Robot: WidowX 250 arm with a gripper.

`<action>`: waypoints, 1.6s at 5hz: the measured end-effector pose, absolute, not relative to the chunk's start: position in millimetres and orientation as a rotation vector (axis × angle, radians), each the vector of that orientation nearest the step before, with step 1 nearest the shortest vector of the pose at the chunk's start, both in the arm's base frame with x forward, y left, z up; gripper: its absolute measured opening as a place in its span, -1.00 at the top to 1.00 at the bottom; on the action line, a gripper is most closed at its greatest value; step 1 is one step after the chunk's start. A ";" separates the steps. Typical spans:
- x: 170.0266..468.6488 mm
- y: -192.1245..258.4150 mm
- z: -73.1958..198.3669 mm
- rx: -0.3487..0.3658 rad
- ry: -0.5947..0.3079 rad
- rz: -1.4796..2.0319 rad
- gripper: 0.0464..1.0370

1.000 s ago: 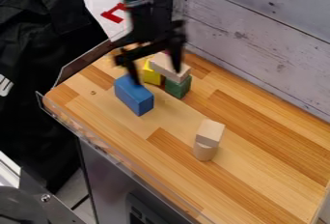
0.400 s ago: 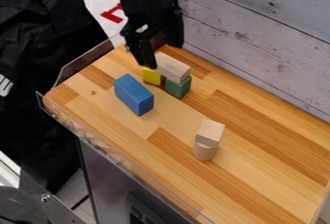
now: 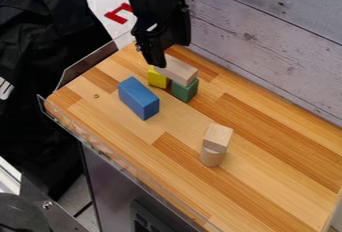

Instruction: Move the wood to the right side of the table

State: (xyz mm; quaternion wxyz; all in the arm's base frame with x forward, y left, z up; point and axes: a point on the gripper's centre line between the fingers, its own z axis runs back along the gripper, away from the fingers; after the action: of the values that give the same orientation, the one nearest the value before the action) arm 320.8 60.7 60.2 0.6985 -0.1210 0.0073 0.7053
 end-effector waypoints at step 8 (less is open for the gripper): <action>338.6 65.7 20.2 -0.147 0.056 1.640 -0.25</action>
State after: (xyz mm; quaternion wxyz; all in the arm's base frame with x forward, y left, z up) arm 338.6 65.7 20.2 0.6796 -0.0656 0.0248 0.7302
